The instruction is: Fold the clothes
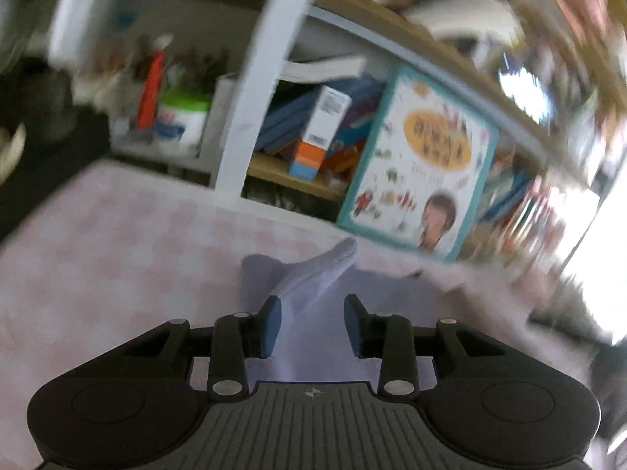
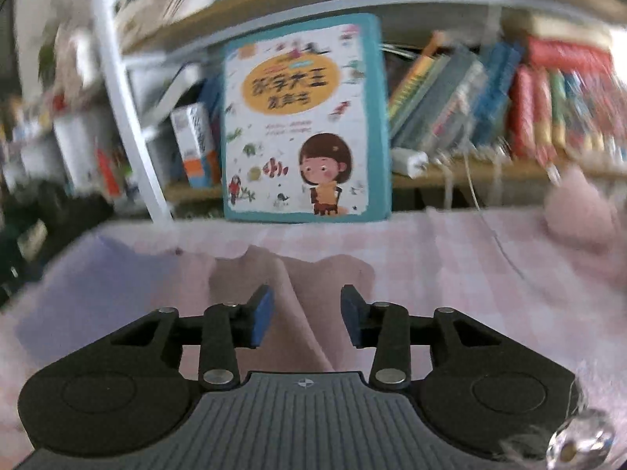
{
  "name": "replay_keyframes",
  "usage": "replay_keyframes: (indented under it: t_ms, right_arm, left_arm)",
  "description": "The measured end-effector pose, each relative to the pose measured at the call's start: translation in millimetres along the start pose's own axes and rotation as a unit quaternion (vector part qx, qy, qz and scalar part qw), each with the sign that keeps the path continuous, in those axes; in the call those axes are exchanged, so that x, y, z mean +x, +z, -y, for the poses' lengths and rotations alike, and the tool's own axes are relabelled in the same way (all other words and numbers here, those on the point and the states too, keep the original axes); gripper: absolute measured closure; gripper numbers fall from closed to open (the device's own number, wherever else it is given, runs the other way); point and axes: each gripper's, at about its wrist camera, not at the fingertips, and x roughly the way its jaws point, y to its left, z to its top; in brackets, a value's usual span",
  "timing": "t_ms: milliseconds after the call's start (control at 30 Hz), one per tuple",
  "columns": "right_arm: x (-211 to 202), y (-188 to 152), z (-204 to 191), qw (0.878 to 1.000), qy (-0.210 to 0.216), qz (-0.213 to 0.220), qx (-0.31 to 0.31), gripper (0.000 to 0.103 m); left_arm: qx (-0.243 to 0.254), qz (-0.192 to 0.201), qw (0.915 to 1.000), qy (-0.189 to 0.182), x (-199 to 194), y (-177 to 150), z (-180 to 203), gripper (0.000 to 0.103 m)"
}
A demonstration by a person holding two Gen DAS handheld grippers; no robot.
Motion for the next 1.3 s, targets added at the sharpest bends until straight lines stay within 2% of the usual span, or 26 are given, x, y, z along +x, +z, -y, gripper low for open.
replay_keyframes:
  t_ms: [33,100,133,233,267,300,333,367,400,467,533,633,733,833,933,1000,1100,1300]
  right_arm:
    - [7.6,1.0,-5.4,1.0,-0.007,-0.004,-0.019,0.064]
    - [22.2,1.8,-13.4,0.999,-0.02,-0.015,-0.047,0.062]
    - [28.6,1.5,-15.3,0.998,-0.026,-0.019,-0.056,0.062]
    - [44.3,-0.4,-16.9,0.996,-0.04,-0.036,-0.07,0.063]
    - [49.2,-1.0,-16.9,0.996,-0.044,-0.041,-0.073,0.071]
    - [53.3,-1.6,-16.7,0.995,-0.046,-0.047,-0.074,0.088]
    - [55.0,-1.7,-15.2,0.995,-0.043,-0.05,-0.07,0.094]
    - [54.1,-1.3,-13.0,0.996,-0.038,-0.048,-0.061,0.096]
    - [50.4,0.0,-10.9,0.997,-0.037,-0.038,-0.051,0.097]
    - [37.0,5.5,-0.2,0.999,-0.04,-0.002,-0.016,0.098]
    - [24.6,11.3,13.4,0.998,-0.044,0.031,0.027,0.098]
    - [24.8,13.3,34.5,0.995,-0.038,0.034,0.086,0.098]
    - [43.0,6.3,40.2,0.995,-0.047,0.001,0.093,0.098]
    - [58.6,-5.5,41.3,0.994,-0.055,-0.021,0.092,0.097]
    - [57.2,-7.6,47.4,0.992,-0.053,-0.015,0.114,0.092]
    - [54.5,-6.9,49.7,0.992,-0.057,-0.011,0.115,0.084]
    - [50.7,-3.3,50.1,0.992,-0.065,-0.004,0.108,0.081]
    - [54.4,10.7,36.0,0.996,-0.064,0.003,0.064,0.081]
  left_arm:
    - [0.028,-0.003,0.9994,0.019,4.8,0.7,5.6,0.066]
    - [0.059,-0.004,0.9974,0.04,14.9,0.5,10.8,0.043]
    - [0.073,-0.005,0.9961,0.05,20.0,0.2,13.0,0.043]
    - [0.086,-0.011,0.9953,0.044,34.3,0.9,14.8,0.044]
    - [0.085,-0.013,0.9955,0.039,39.0,1.3,14.1,0.045]
    - [0.081,-0.016,0.9958,0.04,43.2,1.8,13.2,0.052]
    - [0.077,-0.02,0.996,0.042,47.4,2.4,12.2,0.063]
    - [0.072,-0.02,0.9964,0.04,49.3,2.9,11.0,0.083]
    - [0.067,-0.02,0.9969,0.036,50.7,3.4,9.7,0.095]
    - [0.036,-0.005,0.9991,0.021,45.9,5.8,1.5,0.096]
    - [0.002,0.005,1.0,0.005,42.9,8.3,-8.1,0.096]
    - [-0.039,-0.004,0.9992,-0.006,50.8,9.8,-19.9,0.096]
    - [-0.044,-0.031,0.9985,0.008,66.6,5.6,-22.7,0.089]
    - [-0.017,-0.038,0.9989,0.019,69.1,2.5,-16.9,0.087]
    - [0.013,-0.028,0.9988,0.039,61.0,6.3,-9.5,0.077]
    - [0.037,-0.008,0.998,0.052,53.9,10.6,-3.0,0.073]
    - [0.069,0.012,0.996,0.055,49.3,17.8,8.4,0.067]
    - [0.082,-0.018,0.9947,0.059,78.6,24.3,15.0,0.068]
